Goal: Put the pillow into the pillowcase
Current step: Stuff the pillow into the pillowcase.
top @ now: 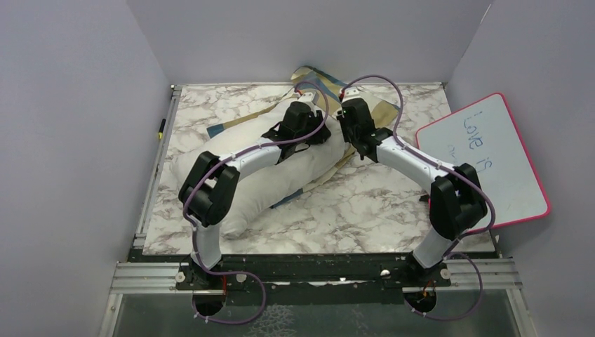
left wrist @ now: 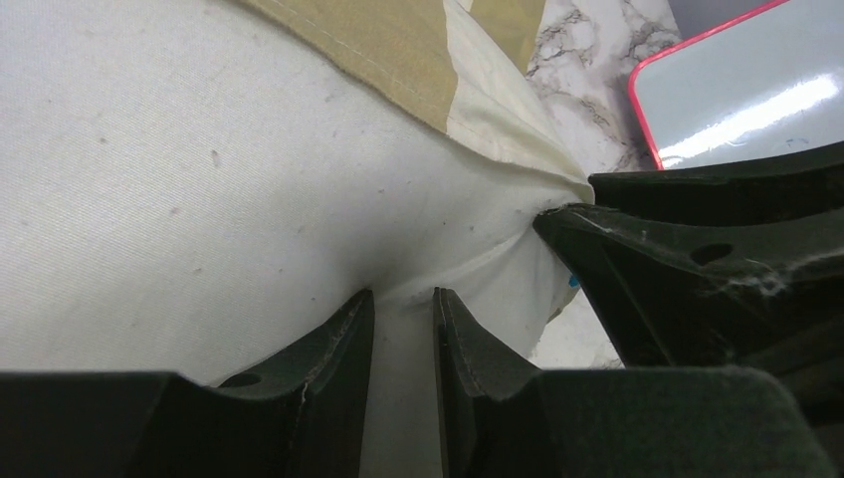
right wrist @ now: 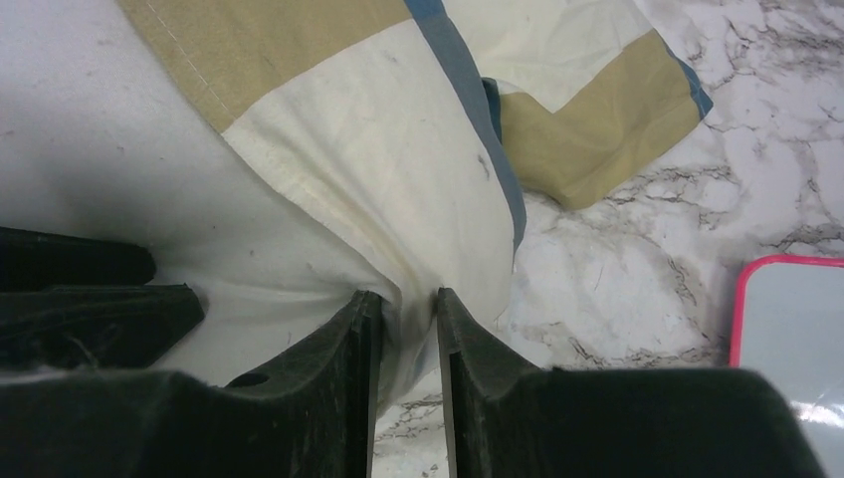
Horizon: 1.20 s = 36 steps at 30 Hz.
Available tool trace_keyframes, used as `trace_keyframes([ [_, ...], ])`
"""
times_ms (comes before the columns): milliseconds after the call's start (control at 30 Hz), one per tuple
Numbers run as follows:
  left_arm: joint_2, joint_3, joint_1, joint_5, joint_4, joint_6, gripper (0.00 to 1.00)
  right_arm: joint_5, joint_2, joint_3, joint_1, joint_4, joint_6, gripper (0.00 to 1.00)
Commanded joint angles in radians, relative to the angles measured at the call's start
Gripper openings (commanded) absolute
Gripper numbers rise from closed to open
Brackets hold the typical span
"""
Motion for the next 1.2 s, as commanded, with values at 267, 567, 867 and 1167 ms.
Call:
trace_keyframes([
  [267, 0.088, -0.032, 0.028, -0.112, -0.051, 0.008, 0.31, -0.348, 0.009, 0.191, -0.019, -0.144, -0.003, 0.06],
  [567, 0.118, -0.106, 0.059, -0.15, 0.019, -0.031, 0.28, -0.704, -0.033, 0.197, -0.019, -0.255, 0.083, 0.01],
  [867, 0.157, -0.098, 0.067, -0.191, -0.004, -0.056, 0.28, -1.089, -0.044, 0.209, -0.019, -0.12, 0.215, 0.01],
  [1167, 0.172, -0.163, 0.098, -0.187, 0.046, -0.112, 0.27, -1.125, -0.148, 0.021, -0.019, 0.131, 0.384, 0.01],
])
